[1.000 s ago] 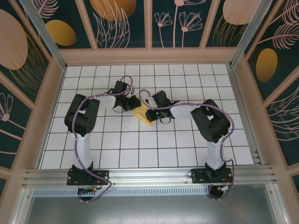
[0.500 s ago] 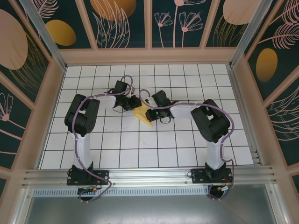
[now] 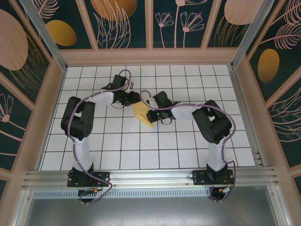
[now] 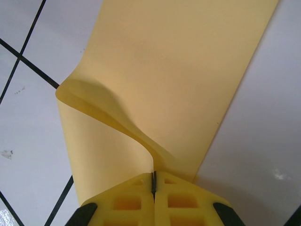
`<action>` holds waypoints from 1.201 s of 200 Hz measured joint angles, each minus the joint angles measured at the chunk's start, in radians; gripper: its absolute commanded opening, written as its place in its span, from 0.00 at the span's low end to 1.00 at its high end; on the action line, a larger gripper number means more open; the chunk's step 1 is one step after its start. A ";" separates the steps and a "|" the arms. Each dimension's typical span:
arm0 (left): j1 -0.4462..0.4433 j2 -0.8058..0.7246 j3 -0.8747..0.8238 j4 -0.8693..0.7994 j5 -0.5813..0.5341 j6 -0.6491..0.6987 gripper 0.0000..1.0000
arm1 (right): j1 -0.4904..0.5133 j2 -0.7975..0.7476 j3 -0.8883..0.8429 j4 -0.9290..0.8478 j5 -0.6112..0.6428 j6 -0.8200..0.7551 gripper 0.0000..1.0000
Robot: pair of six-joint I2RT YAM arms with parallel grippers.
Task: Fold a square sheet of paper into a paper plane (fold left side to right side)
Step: Third fold the triangle at the center of the table.
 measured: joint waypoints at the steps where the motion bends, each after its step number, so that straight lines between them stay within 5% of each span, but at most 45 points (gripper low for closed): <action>1: 0.000 -0.002 0.000 -0.001 0.000 0.001 0.31 | 0.000 0.000 0.000 0.000 0.000 0.000 0.00; 109: -0.044 -0.143 -0.274 0.143 0.186 -0.095 0.24 | 0.000 0.000 0.000 0.001 0.000 0.000 0.00; 240: -0.072 -0.071 -0.307 0.194 0.156 -0.118 0.22 | 0.000 0.000 0.000 0.000 0.004 0.000 0.00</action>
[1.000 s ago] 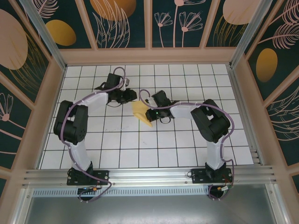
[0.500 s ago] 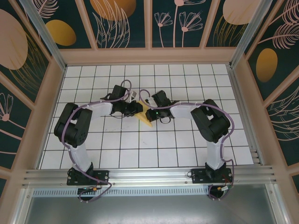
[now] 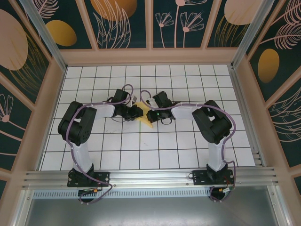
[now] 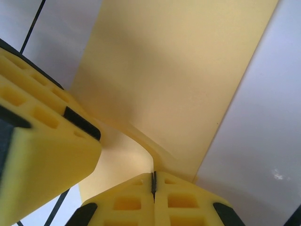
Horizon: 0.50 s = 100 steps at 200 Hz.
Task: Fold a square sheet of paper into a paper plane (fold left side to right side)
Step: Third fold the triangle at the center of the table.
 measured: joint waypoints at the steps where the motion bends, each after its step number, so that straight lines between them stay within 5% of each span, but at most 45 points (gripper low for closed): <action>1: 0.000 0.001 0.000 0.000 0.000 0.000 0.22 | 0.000 0.000 0.000 0.000 0.000 0.000 0.00; 83: -0.001 0.023 -0.016 0.030 -0.017 0.000 0.20 | 0.000 0.000 0.008 -0.015 0.005 0.001 0.00; 100: -0.001 0.023 -0.021 0.041 -0.013 0.000 0.19 | 0.000 -0.002 0.023 -0.045 0.015 0.002 0.09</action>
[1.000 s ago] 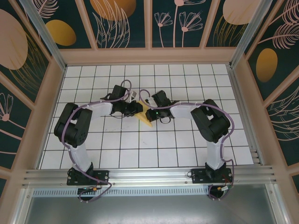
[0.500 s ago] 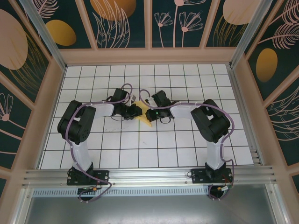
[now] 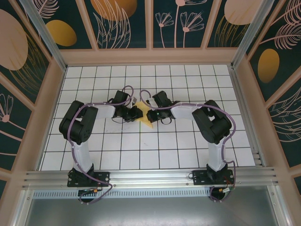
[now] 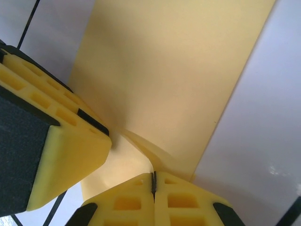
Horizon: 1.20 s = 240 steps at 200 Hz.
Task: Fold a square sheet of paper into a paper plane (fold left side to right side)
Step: Third fold the triangle at the center of the table.
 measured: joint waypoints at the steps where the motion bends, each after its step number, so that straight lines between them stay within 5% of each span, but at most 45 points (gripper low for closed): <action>1: 0.000 0.000 0.000 0.001 0.000 0.000 0.19 | 0.000 0.000 0.001 -0.002 0.000 0.000 0.09; 50: 0.000 0.000 -0.004 0.008 0.000 0.000 0.19 | -0.016 -0.086 0.026 -0.092 0.042 0.026 0.23; 149: 0.000 0.000 -0.004 0.008 0.000 0.000 0.19 | 0.056 -0.149 0.016 -0.115 -0.161 0.115 0.19; 240: 0.000 0.000 -0.004 0.008 0.000 0.000 0.18 | 0.042 -0.042 0.008 -0.156 -0.169 0.134 0.17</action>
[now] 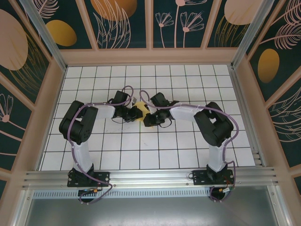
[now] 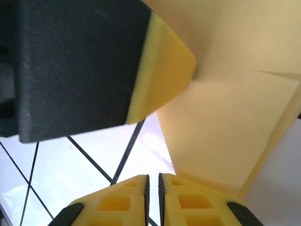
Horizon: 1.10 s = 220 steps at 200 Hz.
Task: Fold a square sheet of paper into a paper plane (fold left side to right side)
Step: Third fold the triangle at the center of the table.
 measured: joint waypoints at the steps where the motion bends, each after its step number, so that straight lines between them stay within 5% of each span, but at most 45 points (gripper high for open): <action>1: 0.000 0.000 0.000 0.000 0.000 0.000 0.18 | 0.000 0.000 0.000 -0.001 0.000 0.000 0.17; 113: 0.000 0.000 0.000 0.000 0.000 0.000 0.18 | -0.014 0.024 -0.018 -0.014 0.016 0.001 0.09; 220: 0.000 0.000 0.000 -0.001 -0.004 0.000 0.18 | -0.031 -0.109 -0.195 0.023 -0.006 0.050 0.05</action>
